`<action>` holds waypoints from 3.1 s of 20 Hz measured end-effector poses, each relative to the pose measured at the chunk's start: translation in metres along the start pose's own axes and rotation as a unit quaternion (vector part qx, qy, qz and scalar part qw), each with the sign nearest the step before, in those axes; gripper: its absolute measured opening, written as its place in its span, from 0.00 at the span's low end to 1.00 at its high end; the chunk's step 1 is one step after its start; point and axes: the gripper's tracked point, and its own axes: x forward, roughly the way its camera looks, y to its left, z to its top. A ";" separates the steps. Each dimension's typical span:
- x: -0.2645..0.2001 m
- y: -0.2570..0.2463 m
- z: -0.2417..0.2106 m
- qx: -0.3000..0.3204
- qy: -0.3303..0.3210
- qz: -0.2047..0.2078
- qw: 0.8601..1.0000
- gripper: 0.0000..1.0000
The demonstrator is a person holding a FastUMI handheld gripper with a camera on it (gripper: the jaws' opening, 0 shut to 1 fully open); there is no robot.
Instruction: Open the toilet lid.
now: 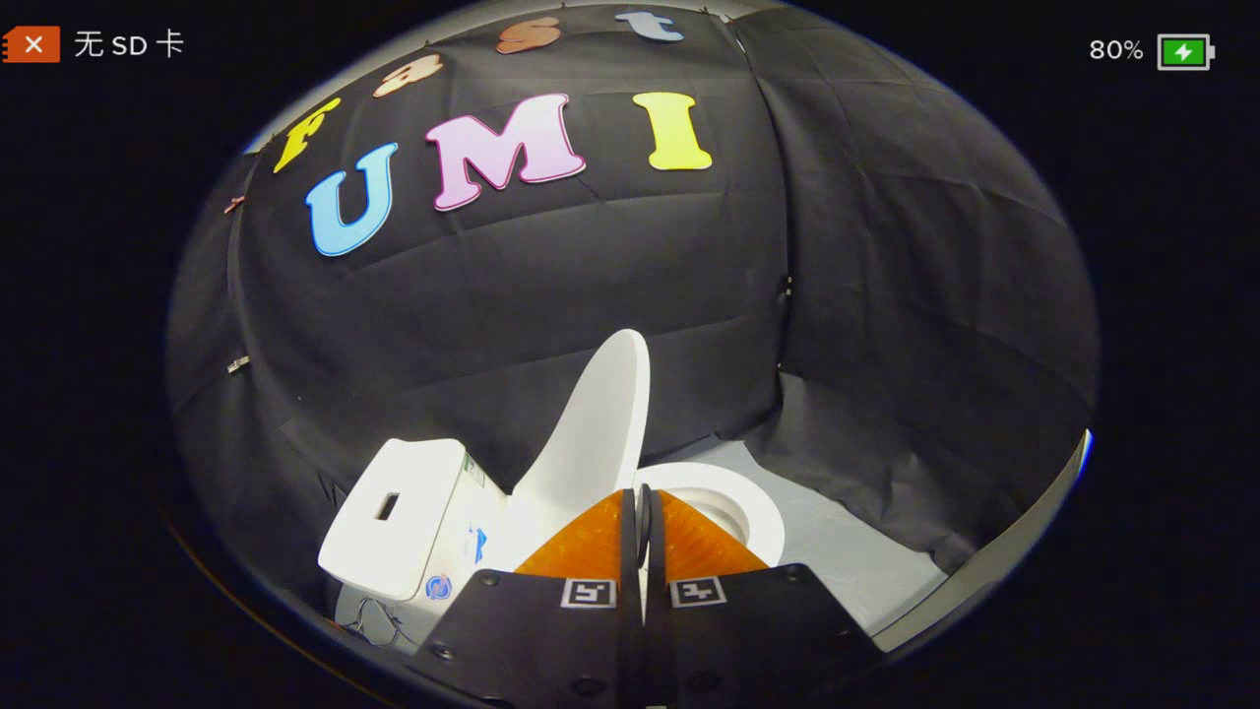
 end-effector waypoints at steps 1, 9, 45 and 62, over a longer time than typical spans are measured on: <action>-0.003 0.009 0.001 -0.001 -0.004 0.002 1.000 0.06; -0.026 0.082 0.012 -0.048 -0.038 0.025 0.998 0.06; -0.057 0.327 -0.045 -0.273 -0.101 0.102 0.951 0.11; -0.102 0.289 -0.005 -0.217 -0.141 0.152 0.954 0.99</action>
